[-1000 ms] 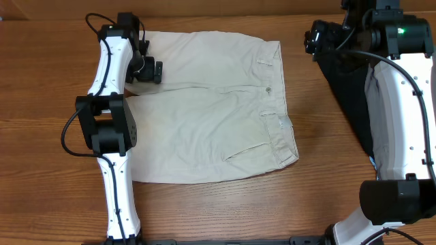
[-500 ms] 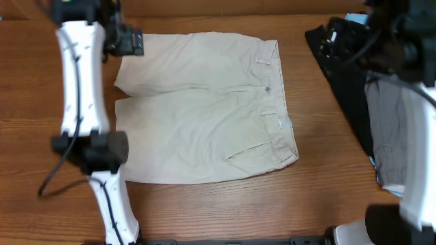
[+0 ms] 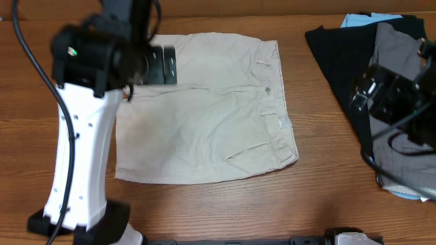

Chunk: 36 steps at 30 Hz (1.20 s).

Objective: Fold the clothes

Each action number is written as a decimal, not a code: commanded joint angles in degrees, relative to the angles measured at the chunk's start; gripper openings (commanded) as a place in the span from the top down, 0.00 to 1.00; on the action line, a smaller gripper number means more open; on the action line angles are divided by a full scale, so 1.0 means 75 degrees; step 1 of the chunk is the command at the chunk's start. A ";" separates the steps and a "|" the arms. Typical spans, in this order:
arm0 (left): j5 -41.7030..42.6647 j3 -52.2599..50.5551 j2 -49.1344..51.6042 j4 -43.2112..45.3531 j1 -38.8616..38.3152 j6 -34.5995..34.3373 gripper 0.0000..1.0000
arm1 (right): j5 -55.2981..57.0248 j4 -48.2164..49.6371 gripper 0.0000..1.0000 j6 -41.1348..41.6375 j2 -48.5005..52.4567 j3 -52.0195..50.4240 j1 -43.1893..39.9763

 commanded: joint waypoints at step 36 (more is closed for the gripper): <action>-0.0353 -1.3155 -0.3203 0.7490 0.2570 -0.7597 0.04 | -0.1061 0.5015 0.03 0.0463 0.0052 -0.8565 0.1568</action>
